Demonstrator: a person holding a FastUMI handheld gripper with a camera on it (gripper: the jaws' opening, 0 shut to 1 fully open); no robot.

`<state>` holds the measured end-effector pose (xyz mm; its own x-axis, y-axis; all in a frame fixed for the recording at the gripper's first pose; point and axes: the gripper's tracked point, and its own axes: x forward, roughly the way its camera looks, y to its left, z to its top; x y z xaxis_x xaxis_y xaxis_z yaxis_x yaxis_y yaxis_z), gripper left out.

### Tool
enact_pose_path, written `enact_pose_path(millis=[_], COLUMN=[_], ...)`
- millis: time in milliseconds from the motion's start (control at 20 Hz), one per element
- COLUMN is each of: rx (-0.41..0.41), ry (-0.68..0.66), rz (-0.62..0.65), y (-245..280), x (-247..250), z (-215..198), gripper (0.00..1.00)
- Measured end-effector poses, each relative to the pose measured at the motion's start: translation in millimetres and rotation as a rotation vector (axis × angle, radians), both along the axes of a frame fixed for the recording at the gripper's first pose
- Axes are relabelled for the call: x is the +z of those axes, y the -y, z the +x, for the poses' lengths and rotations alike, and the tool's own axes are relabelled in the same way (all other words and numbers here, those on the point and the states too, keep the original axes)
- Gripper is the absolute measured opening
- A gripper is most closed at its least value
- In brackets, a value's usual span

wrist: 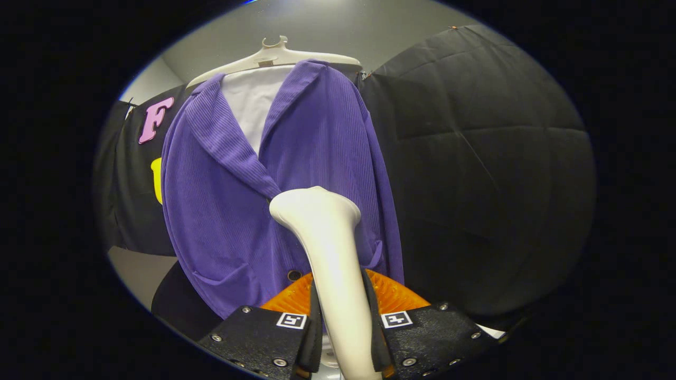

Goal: Iron the clothes twice with a garment steamer, once on the left side and once on the right side.

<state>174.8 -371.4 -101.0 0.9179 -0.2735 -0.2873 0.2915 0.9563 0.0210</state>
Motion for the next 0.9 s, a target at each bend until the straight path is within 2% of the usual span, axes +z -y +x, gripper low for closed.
enact_pose_path(millis=[200,350,650,900], rx=[0.005,0.030,0.001,-0.009], ry=[-0.083,-0.156,-0.084,-0.073], rz=[-0.024,-0.126,0.027,0.015], y=[3,5,8,10], x=[-35,-55,-64,-65], z=[-1,-1,-5,-8], gripper=[0.37,0.36,0.35,0.35])
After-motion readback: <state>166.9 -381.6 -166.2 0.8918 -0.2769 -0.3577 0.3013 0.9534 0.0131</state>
